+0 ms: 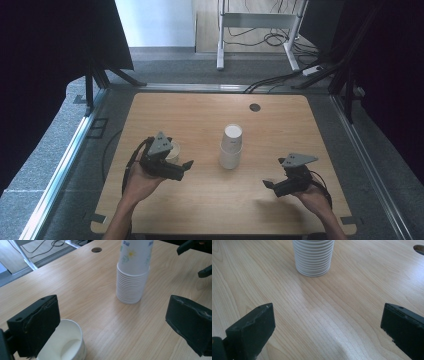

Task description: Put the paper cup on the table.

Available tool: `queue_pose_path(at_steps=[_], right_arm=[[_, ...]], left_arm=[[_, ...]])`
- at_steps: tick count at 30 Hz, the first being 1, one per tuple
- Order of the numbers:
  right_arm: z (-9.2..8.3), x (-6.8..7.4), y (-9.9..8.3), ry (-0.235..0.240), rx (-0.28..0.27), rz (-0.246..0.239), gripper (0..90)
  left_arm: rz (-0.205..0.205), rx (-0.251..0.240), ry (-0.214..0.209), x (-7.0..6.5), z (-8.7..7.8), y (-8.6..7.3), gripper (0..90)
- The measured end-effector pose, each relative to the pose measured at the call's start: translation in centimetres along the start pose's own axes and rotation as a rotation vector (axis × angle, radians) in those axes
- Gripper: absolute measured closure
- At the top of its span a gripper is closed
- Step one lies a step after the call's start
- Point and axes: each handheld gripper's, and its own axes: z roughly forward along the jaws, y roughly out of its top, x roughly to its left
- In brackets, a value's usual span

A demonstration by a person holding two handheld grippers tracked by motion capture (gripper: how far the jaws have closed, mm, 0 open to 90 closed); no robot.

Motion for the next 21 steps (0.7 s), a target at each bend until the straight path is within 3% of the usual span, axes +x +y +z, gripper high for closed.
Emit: queue_pose_path(at_steps=[10,21], right_arm=[[0.0,0.3,-0.5,-0.005,0.007,0.003,0.0],[0.6,1.1,-1.1,0.002,0.043,0.001,0.0]], left_arm=[[-0.002,-0.043,-0.033,-2.1,0.7,-2.0,0.0],[-0.031,-0.037,-0.060,-3.5,3.2,-5.0,0.0]])
